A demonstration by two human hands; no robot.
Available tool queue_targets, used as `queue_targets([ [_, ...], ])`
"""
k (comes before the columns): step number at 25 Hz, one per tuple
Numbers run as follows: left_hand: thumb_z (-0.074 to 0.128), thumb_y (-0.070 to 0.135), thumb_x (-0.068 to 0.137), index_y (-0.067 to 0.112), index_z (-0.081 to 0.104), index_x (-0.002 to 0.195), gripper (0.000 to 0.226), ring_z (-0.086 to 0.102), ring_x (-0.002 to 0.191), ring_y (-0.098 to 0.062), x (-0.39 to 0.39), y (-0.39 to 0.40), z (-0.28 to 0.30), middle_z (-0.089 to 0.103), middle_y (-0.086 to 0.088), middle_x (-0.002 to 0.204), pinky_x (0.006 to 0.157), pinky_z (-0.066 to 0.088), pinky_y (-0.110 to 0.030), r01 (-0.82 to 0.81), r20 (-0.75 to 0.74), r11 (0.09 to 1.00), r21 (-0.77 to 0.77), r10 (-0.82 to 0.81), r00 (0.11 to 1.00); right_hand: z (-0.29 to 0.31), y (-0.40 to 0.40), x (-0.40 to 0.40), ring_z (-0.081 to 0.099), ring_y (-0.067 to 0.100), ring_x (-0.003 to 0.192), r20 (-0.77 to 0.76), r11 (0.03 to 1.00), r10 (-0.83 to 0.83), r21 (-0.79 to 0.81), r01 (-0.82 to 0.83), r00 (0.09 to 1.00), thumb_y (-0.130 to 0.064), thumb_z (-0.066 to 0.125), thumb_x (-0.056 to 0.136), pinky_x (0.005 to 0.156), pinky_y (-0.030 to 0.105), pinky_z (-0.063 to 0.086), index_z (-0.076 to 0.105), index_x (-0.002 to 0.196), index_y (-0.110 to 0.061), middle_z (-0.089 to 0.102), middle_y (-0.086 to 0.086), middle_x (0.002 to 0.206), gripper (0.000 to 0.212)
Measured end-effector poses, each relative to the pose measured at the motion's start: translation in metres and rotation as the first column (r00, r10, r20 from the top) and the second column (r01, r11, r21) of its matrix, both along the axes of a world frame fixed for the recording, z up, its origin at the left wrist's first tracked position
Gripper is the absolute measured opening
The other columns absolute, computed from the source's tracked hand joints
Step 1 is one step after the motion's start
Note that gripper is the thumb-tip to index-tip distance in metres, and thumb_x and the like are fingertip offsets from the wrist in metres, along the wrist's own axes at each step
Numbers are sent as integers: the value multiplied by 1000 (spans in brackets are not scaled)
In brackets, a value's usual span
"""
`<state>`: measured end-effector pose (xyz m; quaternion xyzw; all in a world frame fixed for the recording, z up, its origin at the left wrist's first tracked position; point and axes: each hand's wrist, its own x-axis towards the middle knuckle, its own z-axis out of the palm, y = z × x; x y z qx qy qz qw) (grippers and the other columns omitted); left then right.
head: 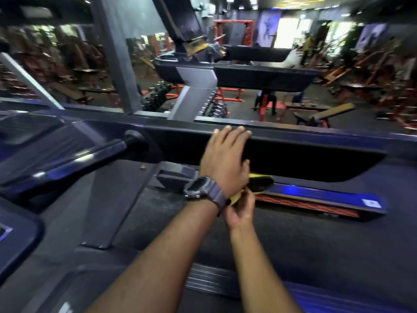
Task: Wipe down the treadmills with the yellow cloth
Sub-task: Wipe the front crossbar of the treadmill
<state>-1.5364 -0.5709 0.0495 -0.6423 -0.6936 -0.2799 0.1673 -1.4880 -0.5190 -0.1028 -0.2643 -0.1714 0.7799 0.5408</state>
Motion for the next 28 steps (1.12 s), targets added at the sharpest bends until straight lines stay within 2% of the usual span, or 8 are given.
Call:
queue_targets([
  [4,55,59,78,15,55,120,61,45,122,-29,37,16,15,55,-7,124,115,26,-47,-137,-38,990,29,138,990,35,7,45,70,21,85,-120,988,-18,-157,-1,993,-35,71,79,82,33,55,63,105,-12,75,10,90,36],
  [7,53,60,81,14,43,139,75,32,138,-28,84,28,17,43,-7,144,121,11,-46,117,-94,990,-75,-123,988,51,1,62,73,15,86,-64,992,94,-84,-99,994,-21,46,101,73,30,60,67,101,-7,76,5,93,25],
  [13,54,57,86,21,22,152,82,16,147,-20,88,30,18,25,1,158,123,3,-42,170,-68,973,-156,-183,981,67,31,188,65,17,63,76,910,-403,-76,408,912,-4,41,95,56,24,54,60,103,-5,69,5,75,21],
  [17,54,58,86,22,22,152,82,15,148,-19,88,31,19,24,2,159,123,1,-40,180,-51,972,-154,-189,981,135,33,232,63,8,81,373,702,-709,454,549,598,8,51,86,69,22,52,57,128,-14,65,-1,100,47],
  [20,54,61,84,21,24,152,85,16,148,-20,86,31,14,26,0,158,123,2,-41,187,-64,975,-121,-196,978,185,44,236,61,17,101,590,589,-807,808,-25,40,2,54,75,82,26,45,66,118,-25,68,-4,113,52],
  [22,46,76,77,18,27,151,95,19,147,-21,85,32,13,30,-1,156,123,2,-41,200,-78,973,-114,-209,975,206,42,203,58,26,108,496,545,-836,700,-462,-235,2,56,69,89,35,45,67,116,-31,66,-7,122,58],
  [25,29,94,63,15,20,153,120,14,148,-19,83,30,17,24,-2,159,123,-1,-40,187,-95,961,-205,-210,973,210,28,181,53,25,118,451,503,-852,562,-657,-266,3,56,71,95,39,43,62,125,-33,62,-8,130,65],
  [28,30,98,59,14,7,155,130,2,150,-17,82,27,23,9,1,163,123,-4,-41,161,-105,942,-294,-199,974,221,40,221,55,30,117,612,665,-734,561,-494,-294,-1,51,77,87,39,47,59,126,-35,63,-2,127,60],
])
